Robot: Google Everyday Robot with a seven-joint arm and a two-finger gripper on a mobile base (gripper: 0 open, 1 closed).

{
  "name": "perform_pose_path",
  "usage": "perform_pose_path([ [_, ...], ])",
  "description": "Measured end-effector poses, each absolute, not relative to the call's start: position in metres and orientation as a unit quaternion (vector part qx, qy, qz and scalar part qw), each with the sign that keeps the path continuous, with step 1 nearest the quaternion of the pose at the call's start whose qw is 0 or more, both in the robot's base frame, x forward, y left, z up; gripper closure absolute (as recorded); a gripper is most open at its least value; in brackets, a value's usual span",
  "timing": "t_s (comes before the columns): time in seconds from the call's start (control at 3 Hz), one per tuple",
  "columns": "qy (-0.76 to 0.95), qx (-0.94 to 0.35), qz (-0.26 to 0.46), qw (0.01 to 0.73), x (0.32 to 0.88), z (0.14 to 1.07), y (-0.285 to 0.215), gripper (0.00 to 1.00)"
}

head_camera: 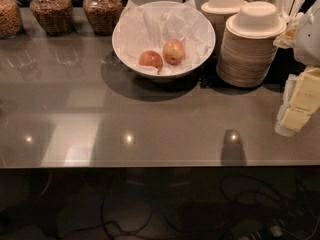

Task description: Pick apple from white bowl

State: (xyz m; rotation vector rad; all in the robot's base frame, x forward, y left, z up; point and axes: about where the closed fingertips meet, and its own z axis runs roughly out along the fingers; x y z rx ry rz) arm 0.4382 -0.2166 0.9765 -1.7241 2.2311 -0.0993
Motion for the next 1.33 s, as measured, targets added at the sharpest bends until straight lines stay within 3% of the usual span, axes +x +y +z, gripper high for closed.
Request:
perform_pose_path([
  [0.67,0.779,-0.6,-0.031,0.18,0.445,0.975,-0.212,0.0],
  [1.33,0.76,-0.572,0.008,0.31,0.517,0.959,-0.175,0.0],
])
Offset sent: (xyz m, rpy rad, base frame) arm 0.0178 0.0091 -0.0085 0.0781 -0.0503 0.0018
